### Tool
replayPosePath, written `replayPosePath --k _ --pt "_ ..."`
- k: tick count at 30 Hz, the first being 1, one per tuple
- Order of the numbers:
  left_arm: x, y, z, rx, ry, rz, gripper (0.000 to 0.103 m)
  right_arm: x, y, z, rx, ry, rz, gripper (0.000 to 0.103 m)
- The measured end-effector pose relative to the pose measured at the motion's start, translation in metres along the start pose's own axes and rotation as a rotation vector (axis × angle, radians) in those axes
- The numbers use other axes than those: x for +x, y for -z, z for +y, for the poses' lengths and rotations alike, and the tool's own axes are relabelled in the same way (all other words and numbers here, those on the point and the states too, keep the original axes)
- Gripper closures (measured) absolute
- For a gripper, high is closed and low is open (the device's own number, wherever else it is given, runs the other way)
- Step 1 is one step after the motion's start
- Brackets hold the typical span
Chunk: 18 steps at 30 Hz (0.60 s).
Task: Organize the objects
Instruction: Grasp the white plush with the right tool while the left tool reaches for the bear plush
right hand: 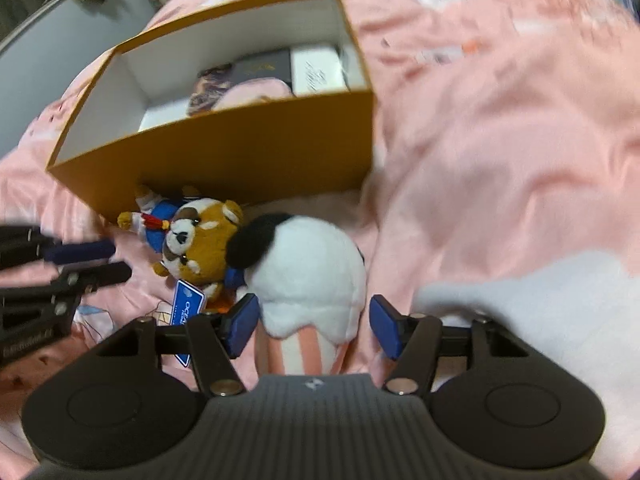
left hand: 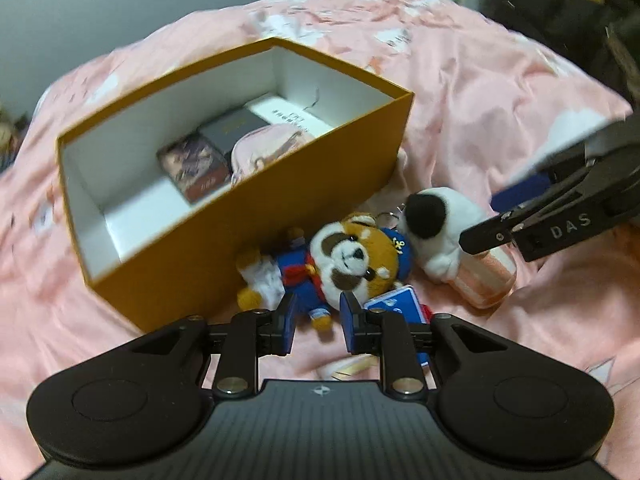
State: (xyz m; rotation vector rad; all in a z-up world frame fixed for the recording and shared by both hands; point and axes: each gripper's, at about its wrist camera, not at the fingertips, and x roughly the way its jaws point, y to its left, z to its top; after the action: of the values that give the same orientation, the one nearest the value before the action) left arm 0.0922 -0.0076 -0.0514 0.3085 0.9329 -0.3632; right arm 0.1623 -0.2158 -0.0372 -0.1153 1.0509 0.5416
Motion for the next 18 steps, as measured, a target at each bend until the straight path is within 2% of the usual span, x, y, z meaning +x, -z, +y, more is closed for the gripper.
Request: replayPosePath --k 3,7,9,13,18 --pt "0.003 -0.011 -0.008 0.165 -0.022 0.004 0.072 -0.001 -0.005 0.016 -0.057 -0.025 -0.027 0.043" --pt "0.012 -0.018 -0.024 0.424 -0.043 0.035 0.067 0.007 -0.006 0.029 -0.132 0.017 -0.018 0.043" --pt "0.02 -0.018 -0.029 0.524 -0.048 0.057 0.066 0.014 -0.005 0.032 -0.157 0.023 -0.014 0.035" --pt "0.037 -0.014 -0.037 0.694 -0.037 0.101 0.058 0.027 -0.004 0.026 -0.164 0.056 0.006 0.033" --pt "0.055 -0.008 -0.047 0.897 -0.079 0.156 0.049 0.035 -0.003 0.003 -0.087 0.037 0.035 0.033"
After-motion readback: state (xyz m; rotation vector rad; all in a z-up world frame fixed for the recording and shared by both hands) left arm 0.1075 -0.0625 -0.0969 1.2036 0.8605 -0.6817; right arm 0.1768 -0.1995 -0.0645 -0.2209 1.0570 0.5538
